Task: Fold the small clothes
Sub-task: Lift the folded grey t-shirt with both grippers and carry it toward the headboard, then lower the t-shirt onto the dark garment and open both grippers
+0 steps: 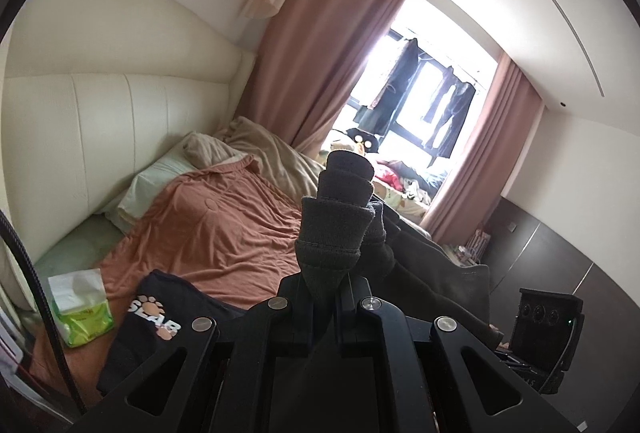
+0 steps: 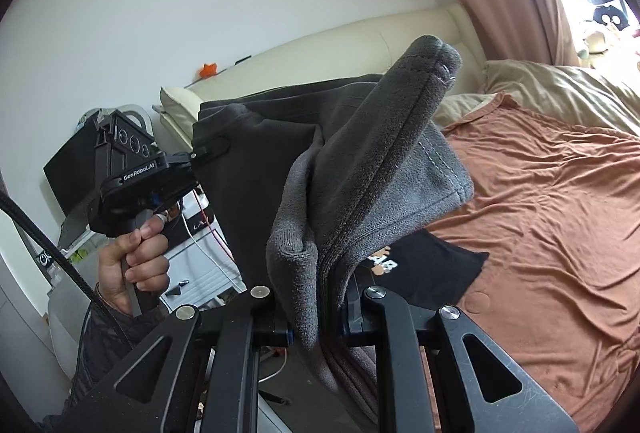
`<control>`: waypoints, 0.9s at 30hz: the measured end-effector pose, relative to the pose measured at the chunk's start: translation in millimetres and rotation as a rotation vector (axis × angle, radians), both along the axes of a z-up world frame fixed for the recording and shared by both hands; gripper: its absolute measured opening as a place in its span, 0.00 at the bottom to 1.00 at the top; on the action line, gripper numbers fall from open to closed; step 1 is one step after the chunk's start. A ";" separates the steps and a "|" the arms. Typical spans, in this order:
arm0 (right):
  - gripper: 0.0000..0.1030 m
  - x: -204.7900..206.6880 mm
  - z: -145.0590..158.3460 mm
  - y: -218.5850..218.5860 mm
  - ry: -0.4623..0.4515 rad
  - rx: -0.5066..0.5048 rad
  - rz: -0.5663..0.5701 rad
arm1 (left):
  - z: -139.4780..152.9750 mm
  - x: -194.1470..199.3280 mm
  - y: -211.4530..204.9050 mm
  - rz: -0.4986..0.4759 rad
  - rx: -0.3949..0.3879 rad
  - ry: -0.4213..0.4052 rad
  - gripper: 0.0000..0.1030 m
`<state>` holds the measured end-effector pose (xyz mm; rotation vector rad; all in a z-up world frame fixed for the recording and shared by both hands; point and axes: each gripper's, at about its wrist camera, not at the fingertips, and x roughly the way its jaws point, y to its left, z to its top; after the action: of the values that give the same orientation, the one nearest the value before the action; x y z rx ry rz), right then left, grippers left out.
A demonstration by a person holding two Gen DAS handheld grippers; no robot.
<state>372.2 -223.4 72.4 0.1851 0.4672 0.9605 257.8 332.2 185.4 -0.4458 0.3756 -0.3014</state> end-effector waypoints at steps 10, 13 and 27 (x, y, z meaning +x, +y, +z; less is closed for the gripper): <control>0.11 43.1 -20.3 64.2 0.044 -0.055 0.069 | -31.8 3.7 61.7 0.103 -0.005 0.054 0.07; 0.11 60.4 -23.9 76.1 0.064 -0.061 0.077 | -41.9 14.8 74.1 0.127 0.000 0.073 0.06; 0.11 163.7 -64.0 102.3 0.110 -0.160 0.045 | -114.1 128.5 94.2 0.176 -0.020 0.197 0.06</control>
<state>535.9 -121.0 8.3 0.0835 0.6496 0.9559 386.3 426.4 71.3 -0.5267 0.5227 -0.0901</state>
